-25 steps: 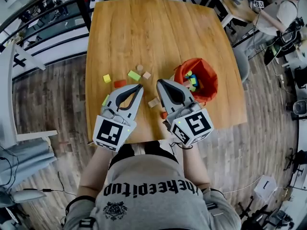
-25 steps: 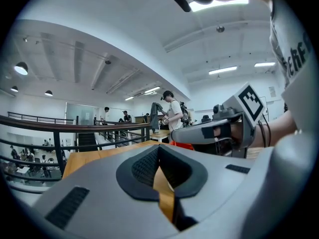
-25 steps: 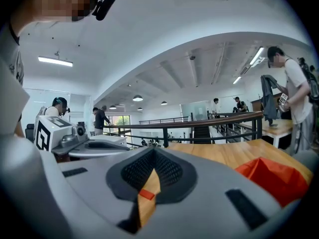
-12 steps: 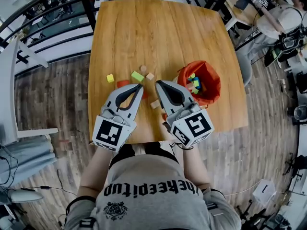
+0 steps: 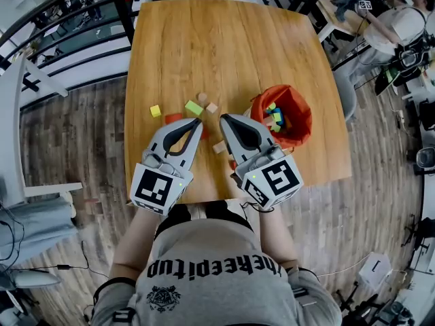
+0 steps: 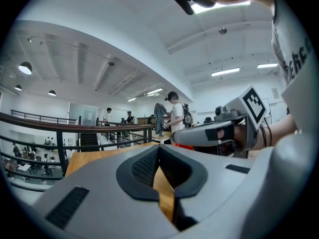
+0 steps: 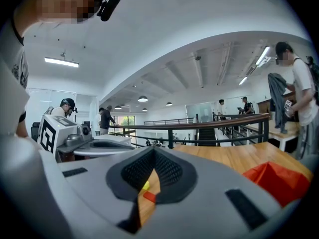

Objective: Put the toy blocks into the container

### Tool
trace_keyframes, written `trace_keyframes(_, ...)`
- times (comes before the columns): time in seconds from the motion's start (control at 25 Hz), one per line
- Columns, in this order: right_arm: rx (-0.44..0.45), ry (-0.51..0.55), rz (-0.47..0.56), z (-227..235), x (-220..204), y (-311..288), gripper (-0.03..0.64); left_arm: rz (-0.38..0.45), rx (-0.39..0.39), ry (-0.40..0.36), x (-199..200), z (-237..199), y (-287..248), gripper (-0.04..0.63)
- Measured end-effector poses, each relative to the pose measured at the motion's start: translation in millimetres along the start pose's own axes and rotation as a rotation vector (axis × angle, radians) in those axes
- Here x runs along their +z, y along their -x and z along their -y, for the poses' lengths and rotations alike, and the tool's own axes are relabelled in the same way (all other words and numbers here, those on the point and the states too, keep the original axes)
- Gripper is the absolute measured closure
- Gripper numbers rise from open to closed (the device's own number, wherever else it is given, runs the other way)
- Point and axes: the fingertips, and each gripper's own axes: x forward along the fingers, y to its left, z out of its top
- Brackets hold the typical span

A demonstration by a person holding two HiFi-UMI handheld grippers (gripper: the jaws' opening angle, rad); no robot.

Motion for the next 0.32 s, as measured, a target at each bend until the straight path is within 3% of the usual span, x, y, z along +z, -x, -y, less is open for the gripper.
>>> trace_keyframes(0.32,-0.002,0.009,-0.004,-1.7,-0.9,0.7,0.606,-0.003,-0.005,-0.005,-0.6,1.6,0.9,0.581)
